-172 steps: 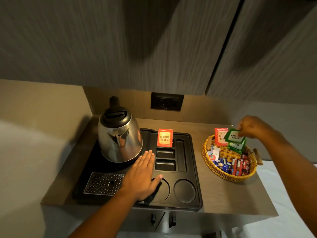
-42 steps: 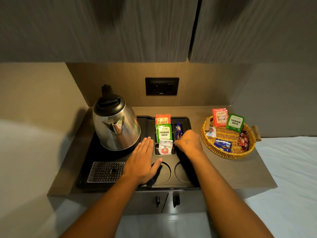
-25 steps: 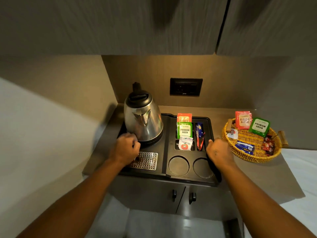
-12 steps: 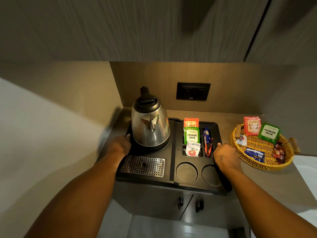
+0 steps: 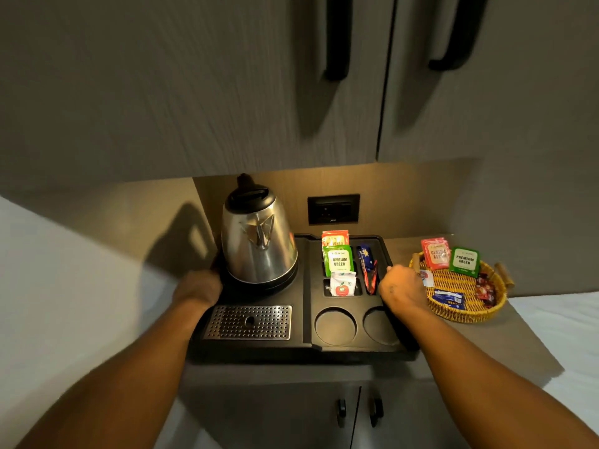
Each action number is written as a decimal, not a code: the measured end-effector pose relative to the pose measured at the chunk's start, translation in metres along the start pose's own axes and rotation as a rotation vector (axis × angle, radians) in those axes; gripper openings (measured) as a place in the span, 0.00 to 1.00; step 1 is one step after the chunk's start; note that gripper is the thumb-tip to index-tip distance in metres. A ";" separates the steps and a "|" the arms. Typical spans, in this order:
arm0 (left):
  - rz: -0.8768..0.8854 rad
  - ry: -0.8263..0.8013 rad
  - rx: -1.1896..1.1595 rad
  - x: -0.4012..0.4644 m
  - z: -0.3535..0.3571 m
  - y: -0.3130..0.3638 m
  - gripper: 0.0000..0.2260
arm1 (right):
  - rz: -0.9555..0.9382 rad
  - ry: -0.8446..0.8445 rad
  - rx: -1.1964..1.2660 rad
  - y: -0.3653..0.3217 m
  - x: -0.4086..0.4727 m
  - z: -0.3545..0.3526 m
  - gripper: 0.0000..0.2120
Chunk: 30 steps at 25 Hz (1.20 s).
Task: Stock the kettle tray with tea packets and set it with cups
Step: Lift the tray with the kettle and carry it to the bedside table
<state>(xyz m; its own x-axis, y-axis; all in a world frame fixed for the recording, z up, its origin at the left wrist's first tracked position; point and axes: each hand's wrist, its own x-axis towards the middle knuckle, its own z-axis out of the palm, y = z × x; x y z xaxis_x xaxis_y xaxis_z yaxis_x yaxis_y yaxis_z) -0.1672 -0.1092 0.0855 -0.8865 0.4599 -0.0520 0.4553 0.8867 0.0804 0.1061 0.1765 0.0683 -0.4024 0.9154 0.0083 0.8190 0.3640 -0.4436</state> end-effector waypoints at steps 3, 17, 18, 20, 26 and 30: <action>0.111 0.005 0.146 -0.005 -0.032 0.009 0.13 | -0.003 0.075 0.021 0.001 -0.011 -0.028 0.11; 0.448 0.020 -0.115 -0.219 -0.022 0.251 0.16 | 0.411 0.370 0.076 0.300 -0.213 -0.207 0.11; 0.512 0.000 -0.133 -0.244 -0.019 0.274 0.17 | 0.457 0.390 0.070 0.326 -0.239 -0.221 0.11; 0.668 -0.016 -0.157 -0.293 -0.015 0.324 0.19 | 0.565 0.450 0.070 0.377 -0.295 -0.252 0.10; 1.082 -0.054 -0.148 -0.461 0.001 0.485 0.21 | 0.931 0.638 0.021 0.520 -0.449 -0.329 0.11; 1.211 -0.075 -0.193 -0.556 0.019 0.573 0.21 | 1.092 0.724 0.002 0.598 -0.512 -0.362 0.13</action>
<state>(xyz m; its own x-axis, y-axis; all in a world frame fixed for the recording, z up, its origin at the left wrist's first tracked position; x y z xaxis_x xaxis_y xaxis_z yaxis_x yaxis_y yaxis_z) 0.5882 0.1442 0.1412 0.1100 0.9887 0.1020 0.9559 -0.1333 0.2618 0.9504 -0.0117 0.1234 0.7745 0.6207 0.1221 0.5798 -0.6193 -0.5295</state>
